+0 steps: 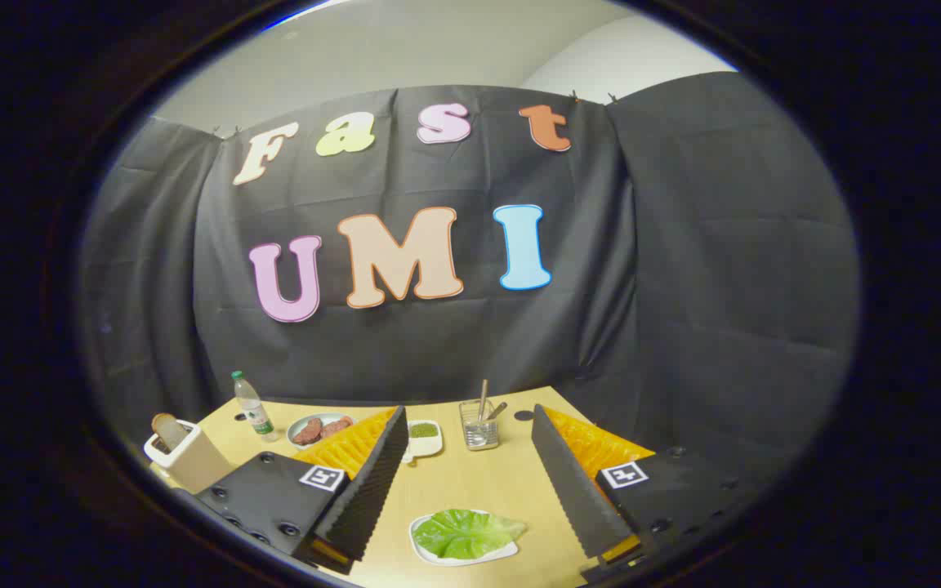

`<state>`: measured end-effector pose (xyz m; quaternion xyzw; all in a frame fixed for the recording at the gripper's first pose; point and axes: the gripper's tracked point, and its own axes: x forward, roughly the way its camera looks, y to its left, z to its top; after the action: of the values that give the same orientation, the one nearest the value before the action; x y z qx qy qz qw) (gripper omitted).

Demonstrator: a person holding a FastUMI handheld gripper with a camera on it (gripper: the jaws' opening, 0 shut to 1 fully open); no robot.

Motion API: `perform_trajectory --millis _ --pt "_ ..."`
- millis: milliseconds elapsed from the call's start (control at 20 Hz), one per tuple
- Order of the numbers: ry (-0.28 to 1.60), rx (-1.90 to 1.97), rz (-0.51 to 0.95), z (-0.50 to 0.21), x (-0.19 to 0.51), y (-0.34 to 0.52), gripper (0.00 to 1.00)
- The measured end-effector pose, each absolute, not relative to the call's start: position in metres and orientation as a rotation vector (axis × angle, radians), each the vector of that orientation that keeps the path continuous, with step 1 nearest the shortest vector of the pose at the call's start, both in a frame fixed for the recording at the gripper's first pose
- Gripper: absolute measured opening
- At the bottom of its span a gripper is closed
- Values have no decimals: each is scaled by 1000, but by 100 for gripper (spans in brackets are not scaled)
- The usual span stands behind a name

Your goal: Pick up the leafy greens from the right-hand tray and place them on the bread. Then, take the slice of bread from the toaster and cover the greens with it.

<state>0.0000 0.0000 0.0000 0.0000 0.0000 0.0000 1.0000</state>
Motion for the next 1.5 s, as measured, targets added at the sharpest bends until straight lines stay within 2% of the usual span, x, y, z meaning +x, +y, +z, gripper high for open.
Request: perform_trajectory --millis 500,750,1500 --pt "84 16 9 -22 34 -44 98" --pt "153 25 36 -59 53 -54 98" --pt "716 33 165 -253 71 -94 98"
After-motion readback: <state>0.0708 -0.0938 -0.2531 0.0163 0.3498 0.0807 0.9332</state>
